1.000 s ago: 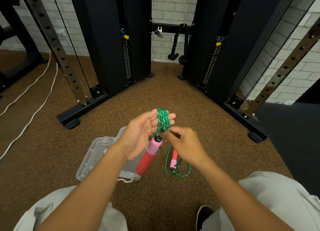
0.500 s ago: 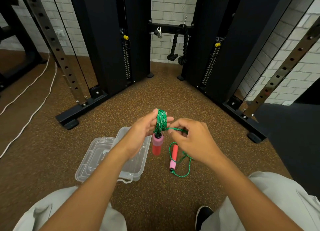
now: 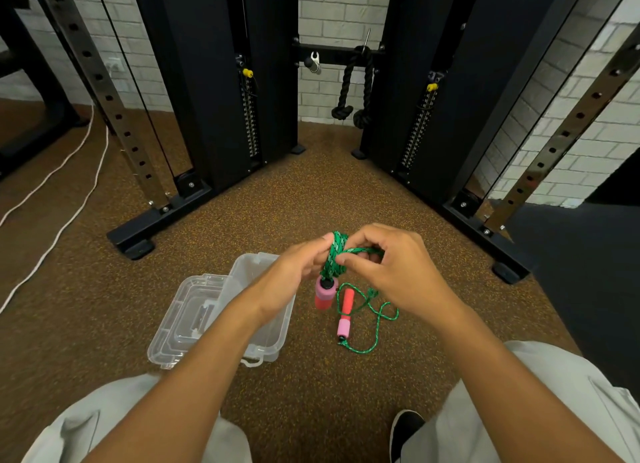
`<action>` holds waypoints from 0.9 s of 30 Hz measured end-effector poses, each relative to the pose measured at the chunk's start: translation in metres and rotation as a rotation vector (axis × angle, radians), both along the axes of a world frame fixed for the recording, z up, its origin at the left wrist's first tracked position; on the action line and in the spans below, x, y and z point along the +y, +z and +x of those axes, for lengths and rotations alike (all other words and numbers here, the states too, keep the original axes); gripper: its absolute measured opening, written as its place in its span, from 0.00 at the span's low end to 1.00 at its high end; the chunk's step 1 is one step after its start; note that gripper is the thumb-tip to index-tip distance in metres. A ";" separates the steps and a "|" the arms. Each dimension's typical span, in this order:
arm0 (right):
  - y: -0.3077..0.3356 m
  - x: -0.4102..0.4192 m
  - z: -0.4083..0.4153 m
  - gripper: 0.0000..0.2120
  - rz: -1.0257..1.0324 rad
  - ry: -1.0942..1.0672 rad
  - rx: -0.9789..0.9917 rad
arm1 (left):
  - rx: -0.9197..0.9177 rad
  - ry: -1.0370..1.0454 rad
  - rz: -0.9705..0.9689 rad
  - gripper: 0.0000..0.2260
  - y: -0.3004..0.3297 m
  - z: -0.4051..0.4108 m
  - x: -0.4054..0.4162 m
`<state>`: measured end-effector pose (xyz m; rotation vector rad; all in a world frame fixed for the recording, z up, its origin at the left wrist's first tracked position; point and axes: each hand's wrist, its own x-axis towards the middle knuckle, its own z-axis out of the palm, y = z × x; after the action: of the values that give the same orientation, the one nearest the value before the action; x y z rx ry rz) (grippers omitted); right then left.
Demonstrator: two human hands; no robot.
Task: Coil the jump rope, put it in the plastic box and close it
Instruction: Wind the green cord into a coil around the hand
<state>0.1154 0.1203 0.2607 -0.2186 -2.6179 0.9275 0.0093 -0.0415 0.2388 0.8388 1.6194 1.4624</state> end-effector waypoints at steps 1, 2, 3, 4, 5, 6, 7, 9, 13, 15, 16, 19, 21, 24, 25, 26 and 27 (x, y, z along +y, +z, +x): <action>0.001 0.001 0.000 0.06 -0.029 0.005 -0.013 | -0.010 -0.007 0.006 0.24 0.001 0.001 0.001; 0.002 0.003 0.001 0.06 -0.073 0.021 -0.029 | -0.030 -0.009 0.016 0.24 0.002 0.002 0.001; 0.004 0.005 0.001 0.06 -0.140 0.042 -0.047 | -0.061 -0.011 0.030 0.24 0.002 0.002 0.002; 0.005 0.008 0.001 0.05 -0.219 0.059 -0.058 | -0.101 -0.022 0.048 0.25 0.002 0.001 0.002; 0.005 0.012 0.000 0.04 -0.279 0.065 -0.052 | -0.141 -0.037 0.064 0.25 0.001 0.000 0.001; 0.005 0.016 0.000 0.03 -0.316 0.063 -0.032 | -0.175 -0.053 0.076 0.26 0.001 0.000 0.001; 0.004 0.020 0.000 0.04 -0.347 0.063 -0.014 | -0.204 -0.072 0.087 0.26 0.002 -0.001 0.000; 0.002 0.025 -0.001 0.04 -0.414 0.064 0.006 | -0.239 -0.098 0.101 0.26 0.001 -0.002 0.000; -0.001 0.023 -0.003 0.04 -0.477 0.080 0.029 | -0.233 -0.106 0.097 0.23 -0.002 -0.005 -0.001; -0.005 0.022 -0.004 0.03 -0.478 0.090 0.033 | -0.202 -0.103 0.079 0.20 -0.005 -0.007 -0.002; -0.007 0.021 -0.005 0.04 -0.480 0.095 0.033 | -0.200 -0.098 0.063 0.18 -0.006 -0.008 -0.003; -0.010 0.020 -0.005 0.04 -0.485 0.103 0.021 | -0.212 -0.090 0.038 0.16 -0.009 -0.008 -0.003; -0.012 0.020 -0.006 0.04 -0.512 0.097 0.014 | -0.233 -0.079 0.048 0.17 -0.009 -0.008 -0.003; -0.014 0.019 -0.009 0.05 -0.684 0.079 0.020 | -0.367 -0.048 0.122 0.17 -0.007 -0.005 -0.003; -0.017 0.019 -0.010 0.05 -0.751 0.060 0.031 | -0.417 -0.040 0.158 0.17 -0.005 -0.004 -0.002; -0.020 0.018 -0.012 0.05 -0.810 0.036 0.042 | -0.456 -0.034 0.197 0.18 -0.004 -0.003 -0.002; -0.024 0.017 -0.013 0.05 -0.854 0.013 0.045 | -0.488 -0.034 0.239 0.19 -0.002 -0.002 -0.002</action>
<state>0.1027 0.1377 0.2371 -0.3758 -2.0219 1.9679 0.0074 -0.0431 0.2367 0.5710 1.0793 1.6988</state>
